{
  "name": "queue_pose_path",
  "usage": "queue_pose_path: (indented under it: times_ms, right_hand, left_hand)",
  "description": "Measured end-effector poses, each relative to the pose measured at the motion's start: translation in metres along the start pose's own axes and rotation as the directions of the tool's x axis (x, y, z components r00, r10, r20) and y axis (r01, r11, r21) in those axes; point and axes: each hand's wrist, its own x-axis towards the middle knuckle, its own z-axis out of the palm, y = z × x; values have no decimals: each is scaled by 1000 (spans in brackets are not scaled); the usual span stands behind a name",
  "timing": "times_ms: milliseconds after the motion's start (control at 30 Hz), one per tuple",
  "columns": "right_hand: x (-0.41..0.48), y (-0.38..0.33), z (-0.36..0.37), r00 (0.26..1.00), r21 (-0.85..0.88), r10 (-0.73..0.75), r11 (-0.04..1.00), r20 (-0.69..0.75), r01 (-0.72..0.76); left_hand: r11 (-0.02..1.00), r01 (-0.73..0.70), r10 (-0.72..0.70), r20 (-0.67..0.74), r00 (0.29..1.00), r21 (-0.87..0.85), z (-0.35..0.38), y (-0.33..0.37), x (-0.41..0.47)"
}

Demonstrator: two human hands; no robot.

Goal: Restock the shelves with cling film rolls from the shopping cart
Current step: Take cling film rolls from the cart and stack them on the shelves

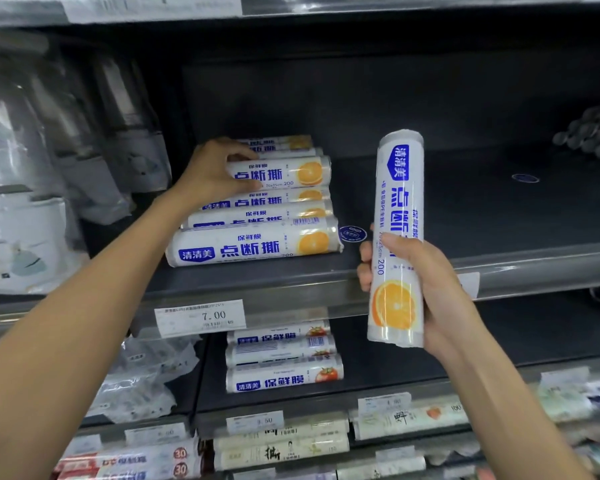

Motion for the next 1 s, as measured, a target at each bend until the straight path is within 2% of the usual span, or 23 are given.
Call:
queue_pose_path:
  times_ms: [467, 600, 667, 733, 800, 867, 933, 1000]
  right_hand:
    - [-5, 3, 5, 1000, -21, 8, 1000, -8, -8]
    - [-3, -1, 7, 1000, -55, 17, 998, -12, -17]
    - [2, -8, 8, 1000, -106, 25, 994, -9, -26]
    - [11, -19, 10, 1000, -224, 22, 974, 14, -19]
    - [24, -32, 13, 999, -423, 19, 906, 29, -4]
    - [40, -47, 19, 997, -600, 18, 799, 77, 32]
    - [58, -61, 28, 987, -727, -2, 676, 161, 120]
    - [79, -73, 42, 966, -836, -21, 497, 258, 234]
  left_hand:
    - [999, -27, 28, -69, 997, 22, 0, -5, -3]
    - [992, -50, 54, -35, 998, 118, -11, 1, -7]
    - [989, -78, 96, -145, 985, 125, -24, 10, -28]
    - [983, -112, 155, -333, 930, 145, -31, 21, -73]
    - [976, -93, 183, -504, 844, 199, -25, 27, -130]
    - [967, -29, 180, -595, 783, 255, -8, 20, -174]
    - [938, 44, 184, -600, 779, 345, 9, 4, -195]
    - [890, 87, 216, -581, 784, 448, 20, -13, -197]
